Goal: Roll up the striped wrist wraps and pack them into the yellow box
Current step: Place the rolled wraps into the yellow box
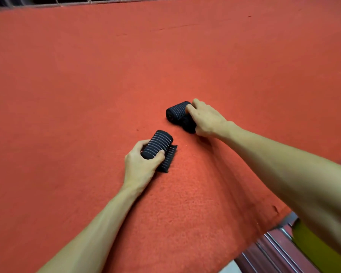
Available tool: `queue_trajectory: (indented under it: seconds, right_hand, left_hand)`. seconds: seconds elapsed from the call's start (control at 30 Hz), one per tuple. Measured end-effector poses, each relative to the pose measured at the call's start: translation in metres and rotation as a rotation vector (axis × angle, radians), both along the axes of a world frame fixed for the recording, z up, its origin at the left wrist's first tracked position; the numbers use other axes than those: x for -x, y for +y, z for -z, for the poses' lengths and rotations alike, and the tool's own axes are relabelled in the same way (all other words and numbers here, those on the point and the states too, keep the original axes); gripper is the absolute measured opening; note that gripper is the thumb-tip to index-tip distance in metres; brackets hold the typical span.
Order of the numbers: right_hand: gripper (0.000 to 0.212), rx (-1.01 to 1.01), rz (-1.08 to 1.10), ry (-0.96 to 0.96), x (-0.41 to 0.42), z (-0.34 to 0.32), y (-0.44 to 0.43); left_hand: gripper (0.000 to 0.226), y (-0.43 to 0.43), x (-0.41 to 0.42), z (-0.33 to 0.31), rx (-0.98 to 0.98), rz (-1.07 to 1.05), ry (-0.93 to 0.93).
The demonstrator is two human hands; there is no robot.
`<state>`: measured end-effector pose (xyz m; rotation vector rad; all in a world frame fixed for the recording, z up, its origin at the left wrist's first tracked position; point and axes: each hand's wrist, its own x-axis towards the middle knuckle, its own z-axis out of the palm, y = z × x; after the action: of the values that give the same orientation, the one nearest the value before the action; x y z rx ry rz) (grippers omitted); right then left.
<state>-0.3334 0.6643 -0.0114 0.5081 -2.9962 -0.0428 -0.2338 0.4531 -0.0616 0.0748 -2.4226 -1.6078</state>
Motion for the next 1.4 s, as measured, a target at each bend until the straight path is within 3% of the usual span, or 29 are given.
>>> queue_trajectory:
  seconds: [0.13, 0.27, 0.57, 0.73, 0.97, 1.2, 1.4]
  right_hand:
    - [0.040, -0.168, 0.008, 0.030, -0.007, 0.000, 0.003]
    - [0.047, -0.150, 0.009, 0.022, -0.026, -0.011, 0.011]
    - [0.057, 0.466, 0.052, -0.182, -0.124, -0.094, 0.046]
    - [0.040, 0.985, 0.058, -0.201, -0.184, -0.134, 0.094]
    - [0.028, 1.451, 0.076, -0.307, -0.270, -0.147, 0.194]
    - [0.034, 1.402, 0.357, -0.202, -0.340, -0.111, 0.298]
    - [0.040, 1.084, 0.620, -0.378, -0.370, -0.072, 0.348]
  left_hand:
    - [0.028, 0.001, 0.000, 0.001, -0.006, 0.008, -0.002]
    - [0.030, 0.002, -0.001, -0.004, -0.040, 0.019, -0.038]
    - [0.039, 0.023, -0.046, -0.062, -0.219, 0.002, -0.027]
    - [0.047, 0.068, -0.081, -0.113, -0.293, 0.116, 0.033]
    - [0.041, 0.158, -0.125, -0.146, -0.251, 0.327, 0.073]
    - [0.046, 0.264, -0.156, -0.149, -0.144, 0.531, 0.120]
    - [0.042, 0.310, -0.162, -0.138, -0.040, 0.667, 0.120]
